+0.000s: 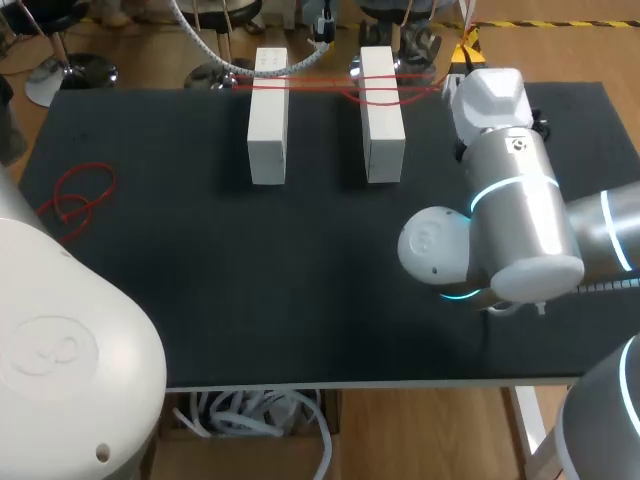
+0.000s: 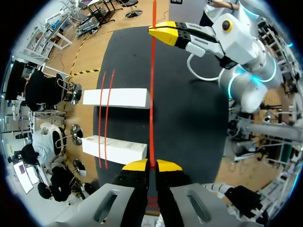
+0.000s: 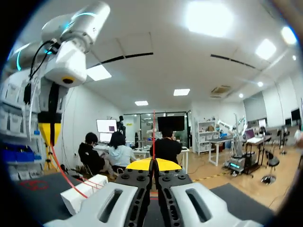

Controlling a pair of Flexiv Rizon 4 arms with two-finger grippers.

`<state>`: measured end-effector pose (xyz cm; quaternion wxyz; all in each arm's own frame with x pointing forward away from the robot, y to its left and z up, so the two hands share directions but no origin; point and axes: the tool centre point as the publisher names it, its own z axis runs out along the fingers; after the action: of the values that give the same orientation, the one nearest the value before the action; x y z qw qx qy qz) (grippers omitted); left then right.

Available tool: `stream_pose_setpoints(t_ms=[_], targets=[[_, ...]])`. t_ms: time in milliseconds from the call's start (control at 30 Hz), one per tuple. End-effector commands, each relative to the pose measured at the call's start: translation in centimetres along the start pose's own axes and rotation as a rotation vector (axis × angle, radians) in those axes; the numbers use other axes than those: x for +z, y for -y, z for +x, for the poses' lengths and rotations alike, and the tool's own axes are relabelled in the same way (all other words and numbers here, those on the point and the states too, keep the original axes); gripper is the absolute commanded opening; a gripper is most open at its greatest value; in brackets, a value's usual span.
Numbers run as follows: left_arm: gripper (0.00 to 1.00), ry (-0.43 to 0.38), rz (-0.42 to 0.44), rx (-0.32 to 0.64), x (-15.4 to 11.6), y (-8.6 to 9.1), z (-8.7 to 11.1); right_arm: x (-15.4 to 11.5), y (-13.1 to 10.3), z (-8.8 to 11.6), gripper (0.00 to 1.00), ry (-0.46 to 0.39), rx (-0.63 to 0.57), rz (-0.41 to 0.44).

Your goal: Grab the tape and strap the tape.

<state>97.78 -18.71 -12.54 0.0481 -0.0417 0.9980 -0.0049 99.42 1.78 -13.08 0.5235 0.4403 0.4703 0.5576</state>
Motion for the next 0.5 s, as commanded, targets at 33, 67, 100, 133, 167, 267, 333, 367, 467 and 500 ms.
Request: stream_pose_setpoints(t_ms=[33, 67, 100, 133, 167, 267, 333, 367, 467, 500], targets=[[0.0, -0.001, -0.003, -0.001, -0.1, 0.0, 0.0, -0.6, -0.3, 1.9, 0.0, 0.03, -0.341, 0.059], [0.0, -0.001, -0.003, -0.001, -0.1, 0.0, 0.0, -0.7, -0.2, 2.1, 0.0, 0.016, -0.42, 0.059], [0.0, -0.001, -0.003, -0.001, -0.1, 0.0, 0.0, -0.8, -0.1, 2.2, 0.0, -0.006, -0.492, 0.045], [0.0, -0.001, -0.003, -0.001, -0.1, 0.0, 0.0, -0.9, -0.1, 2.2, 0.0, -0.02, -0.549, 0.052], [0.0, -0.001, -0.003, -0.001, -0.1, 0.0, 0.0, -0.9, -0.1, 2.2, 0.0, -0.022, -0.588, 0.05], [0.0, -0.001, -0.003, -0.001, -0.1, 0.0, 0.0, -0.9, -0.5, 2.3, 0.0, -0.038, -0.704, 0.038], [0.0, -0.001, -0.003, -0.001, -0.1, 0.0, 0.0, -0.8, -0.9, 2.3, 0.0, -0.048, -0.767, 0.011], [0.0, -0.001, -0.003, -0.001, -0.1, 0.0, 0.0, -0.8, -1.0, 2.3, 0.0, -0.046, -0.808, 0.012], [0.0, -0.001, -0.003, -0.001, -0.1, 0.0, 0.0, -0.9, -1.5, 2.5, 0.0, -0.051, -0.901, -0.025], [0.0, -0.001, -0.003, -0.001, -0.1, 0.0, 0.0, -1.0, -1.7, 2.7, 0.0, -0.062, -0.921, -0.032]])
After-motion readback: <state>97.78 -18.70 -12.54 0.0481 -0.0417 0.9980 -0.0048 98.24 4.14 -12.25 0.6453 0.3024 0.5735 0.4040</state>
